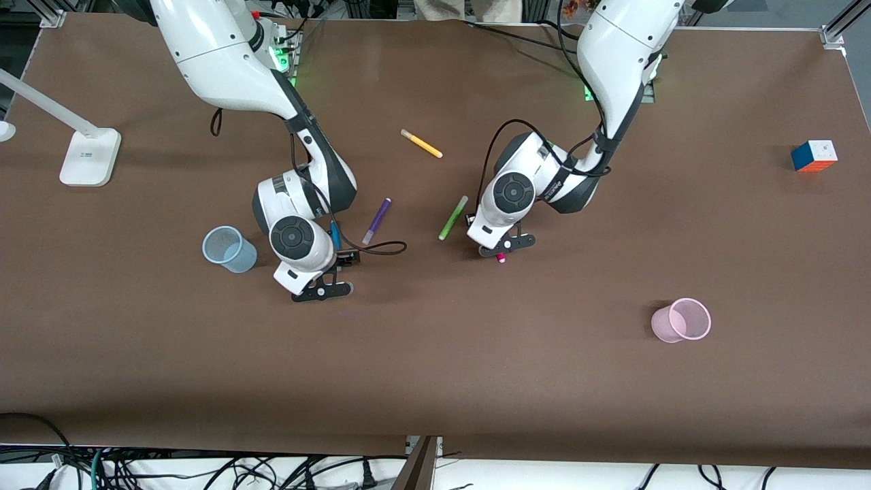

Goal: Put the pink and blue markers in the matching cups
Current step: 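Grasp the pink marker with the left gripper while the right grasps blue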

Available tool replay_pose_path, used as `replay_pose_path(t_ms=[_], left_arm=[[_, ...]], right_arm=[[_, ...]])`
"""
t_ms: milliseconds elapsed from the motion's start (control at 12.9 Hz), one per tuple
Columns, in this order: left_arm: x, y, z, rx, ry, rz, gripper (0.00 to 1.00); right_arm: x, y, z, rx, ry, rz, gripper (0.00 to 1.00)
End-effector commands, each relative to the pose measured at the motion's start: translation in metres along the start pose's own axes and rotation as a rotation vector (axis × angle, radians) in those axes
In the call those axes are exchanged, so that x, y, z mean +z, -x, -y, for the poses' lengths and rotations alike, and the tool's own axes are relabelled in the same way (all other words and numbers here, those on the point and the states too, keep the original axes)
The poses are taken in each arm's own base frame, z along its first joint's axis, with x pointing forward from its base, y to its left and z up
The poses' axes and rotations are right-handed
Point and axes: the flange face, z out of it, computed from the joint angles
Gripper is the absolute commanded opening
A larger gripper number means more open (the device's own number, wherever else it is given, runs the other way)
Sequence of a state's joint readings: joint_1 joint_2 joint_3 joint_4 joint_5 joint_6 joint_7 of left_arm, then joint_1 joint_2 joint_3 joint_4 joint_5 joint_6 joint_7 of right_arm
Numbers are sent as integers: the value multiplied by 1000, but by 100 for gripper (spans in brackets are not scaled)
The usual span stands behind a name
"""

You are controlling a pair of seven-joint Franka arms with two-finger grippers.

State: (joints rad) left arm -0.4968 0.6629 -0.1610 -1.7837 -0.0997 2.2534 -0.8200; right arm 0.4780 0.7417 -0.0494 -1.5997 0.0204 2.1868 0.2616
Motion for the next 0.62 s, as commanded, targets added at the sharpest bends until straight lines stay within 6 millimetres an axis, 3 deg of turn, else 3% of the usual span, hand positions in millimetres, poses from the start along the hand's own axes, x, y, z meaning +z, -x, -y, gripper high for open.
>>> replay_pose_path(t_ms=[0,78,233,388,543], left_arm=[[0,2,-4,-40,22,-1,4],[0,2,-4,-66,22,0,0],[-3,1,-2,-76,21,2,0],[-26,-8,-1,-83,44,-16,0],[-62,-21,9,-102,26,12,0]], right_arm=[[1,2,2,4,-9,1,44],[2,2,2,-1,-9,3,40],[1,2,2,-4,-9,1,19],[-1,0,1,-9,-9,-4,0],[-6,-1,0,-15,-12,-17,0]])
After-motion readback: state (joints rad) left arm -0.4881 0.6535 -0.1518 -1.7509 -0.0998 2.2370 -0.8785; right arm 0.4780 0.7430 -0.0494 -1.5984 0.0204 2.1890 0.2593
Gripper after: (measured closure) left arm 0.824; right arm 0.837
